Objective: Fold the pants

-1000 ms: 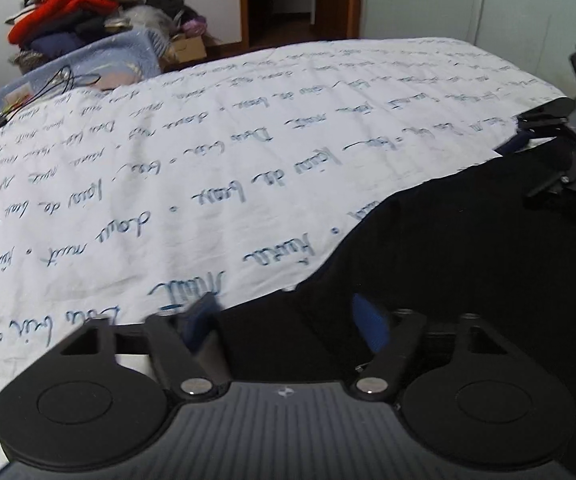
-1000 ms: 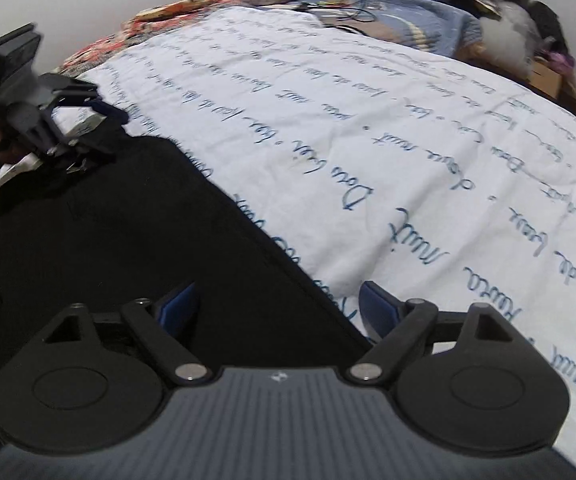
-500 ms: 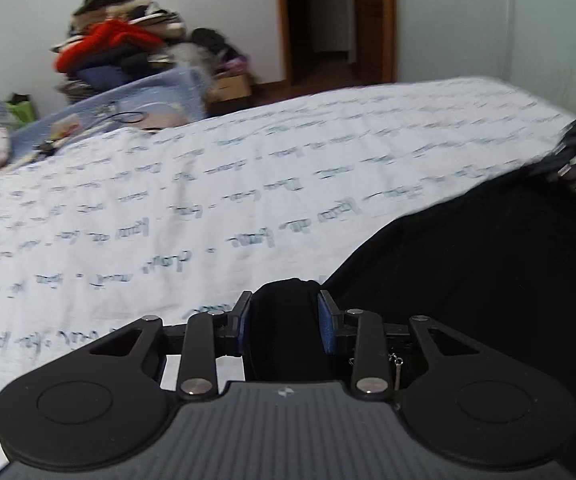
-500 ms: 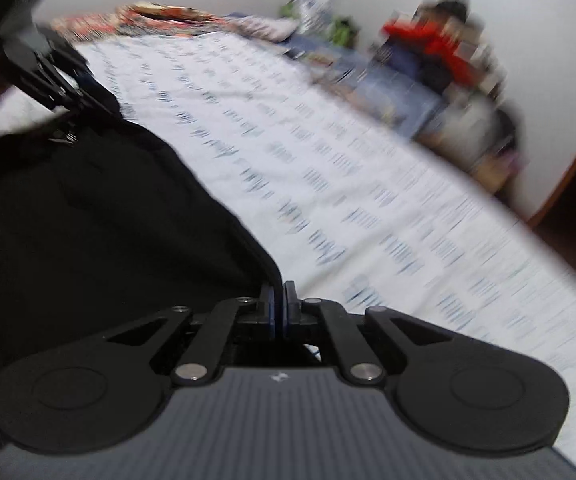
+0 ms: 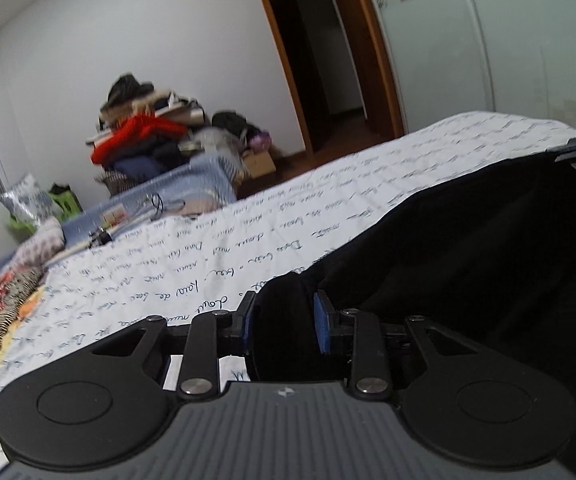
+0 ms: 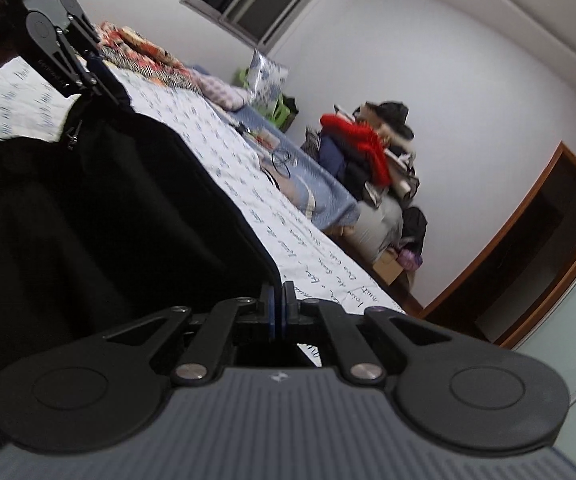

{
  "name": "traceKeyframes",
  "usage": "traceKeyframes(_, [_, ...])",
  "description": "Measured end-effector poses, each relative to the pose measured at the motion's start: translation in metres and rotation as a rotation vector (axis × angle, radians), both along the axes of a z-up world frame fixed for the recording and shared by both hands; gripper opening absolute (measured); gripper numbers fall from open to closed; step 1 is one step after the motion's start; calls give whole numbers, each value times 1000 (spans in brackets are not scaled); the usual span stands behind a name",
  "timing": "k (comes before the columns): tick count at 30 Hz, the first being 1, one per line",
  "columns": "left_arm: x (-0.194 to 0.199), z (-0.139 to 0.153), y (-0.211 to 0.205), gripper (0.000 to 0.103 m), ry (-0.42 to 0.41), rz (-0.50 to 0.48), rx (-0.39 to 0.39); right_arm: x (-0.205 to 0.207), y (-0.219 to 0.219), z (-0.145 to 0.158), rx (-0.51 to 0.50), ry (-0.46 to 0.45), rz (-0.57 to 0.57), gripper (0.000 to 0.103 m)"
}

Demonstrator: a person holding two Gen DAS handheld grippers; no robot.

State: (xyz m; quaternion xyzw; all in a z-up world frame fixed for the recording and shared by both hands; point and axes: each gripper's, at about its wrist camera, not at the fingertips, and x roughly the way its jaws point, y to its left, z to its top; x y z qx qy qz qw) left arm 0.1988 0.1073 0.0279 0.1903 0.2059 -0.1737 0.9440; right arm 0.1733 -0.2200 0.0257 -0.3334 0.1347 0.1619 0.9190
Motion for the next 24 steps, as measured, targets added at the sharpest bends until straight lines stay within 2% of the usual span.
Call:
traceKeyframes(5, [-60,0,12,27,-16,17,-64,-63,0,0,13,-2,27,3])
traceKeyframes(10, [-107,-14,35,27,32,81,-165,-123,5,-12,9,45,68,3])
traceKeyframes(17, [-139,-47,49,27,111,136,-137,-185,35,-49,-109,100,175,3])
traceKeyframes(20, [-152,-55,48,27,123,134,-105,-193,44,-62,-144,114,182,3])
traceKeyframes(24, [-159,-61,45,27,128,117,-29,-196,49,-63,-146,128,173,3])
